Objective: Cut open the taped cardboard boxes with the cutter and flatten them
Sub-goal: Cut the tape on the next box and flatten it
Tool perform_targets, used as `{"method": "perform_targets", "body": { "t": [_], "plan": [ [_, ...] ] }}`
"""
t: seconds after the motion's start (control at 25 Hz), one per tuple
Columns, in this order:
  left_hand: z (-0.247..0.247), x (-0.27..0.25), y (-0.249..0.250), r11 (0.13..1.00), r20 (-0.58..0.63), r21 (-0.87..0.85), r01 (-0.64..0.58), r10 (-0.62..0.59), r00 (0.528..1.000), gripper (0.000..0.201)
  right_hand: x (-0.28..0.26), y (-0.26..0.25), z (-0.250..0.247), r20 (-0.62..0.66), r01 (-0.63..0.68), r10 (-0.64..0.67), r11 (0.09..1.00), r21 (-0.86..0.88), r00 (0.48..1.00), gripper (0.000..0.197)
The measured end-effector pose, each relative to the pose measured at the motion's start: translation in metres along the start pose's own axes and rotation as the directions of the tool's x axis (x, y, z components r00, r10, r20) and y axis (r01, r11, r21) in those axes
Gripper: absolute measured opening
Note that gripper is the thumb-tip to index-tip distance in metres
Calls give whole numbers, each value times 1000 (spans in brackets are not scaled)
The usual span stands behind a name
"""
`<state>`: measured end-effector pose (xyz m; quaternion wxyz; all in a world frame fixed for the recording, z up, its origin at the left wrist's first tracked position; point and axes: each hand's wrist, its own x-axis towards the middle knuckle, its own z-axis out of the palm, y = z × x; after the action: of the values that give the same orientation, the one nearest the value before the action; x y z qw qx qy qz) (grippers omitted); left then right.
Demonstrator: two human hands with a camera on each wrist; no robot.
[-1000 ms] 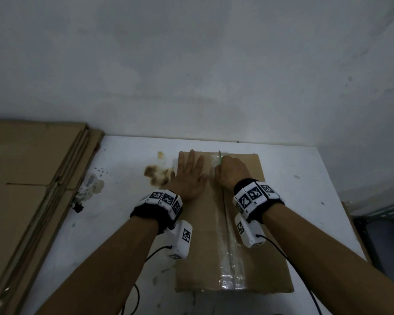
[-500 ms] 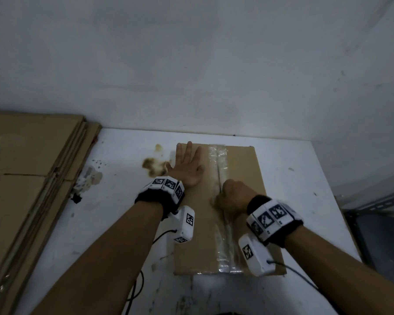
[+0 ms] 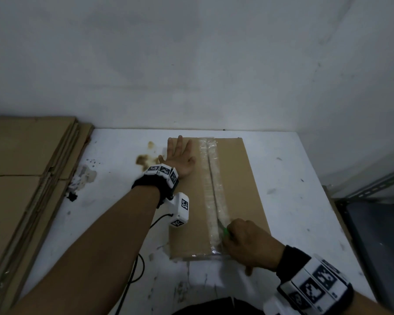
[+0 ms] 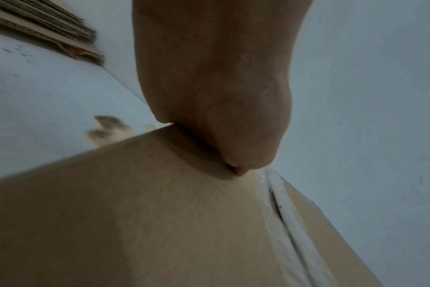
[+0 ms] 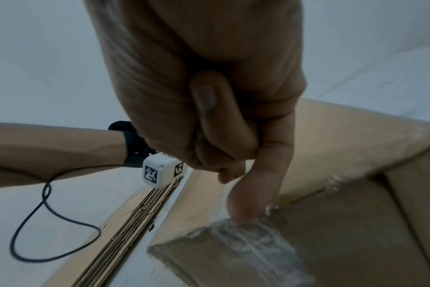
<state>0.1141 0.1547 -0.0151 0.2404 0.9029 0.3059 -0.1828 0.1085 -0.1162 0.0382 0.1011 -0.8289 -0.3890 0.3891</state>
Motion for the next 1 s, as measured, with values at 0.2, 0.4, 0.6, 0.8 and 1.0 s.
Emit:
{"method": "perform_targets", "body": {
  "t": [0.2,0.4,0.6,0.8,1.0],
  "plan": [
    [2,1,2,999,-31,43,17,-16,999,63,-31,10,29,-9,30,-30,1000,10,1000,32],
    [6,0,3,997,-89,72,41,-34,995,63,-62,7,36,-20,48,-47,993,105,999,25],
    [9,-10,7,998,-133,53,41,-34,991,61,-78,16,41,34,1,-7,984,176,999,32],
    [33,-57,3,983,-114,63,-175,181,977,66,-71,29,42,-281,156,-69,941,300,957,29],
    [60,-109,3,992,-64,-3,-125,124,990,97,-26,35,29,-431,124,-2,959,256,902,32]
  ]
}}
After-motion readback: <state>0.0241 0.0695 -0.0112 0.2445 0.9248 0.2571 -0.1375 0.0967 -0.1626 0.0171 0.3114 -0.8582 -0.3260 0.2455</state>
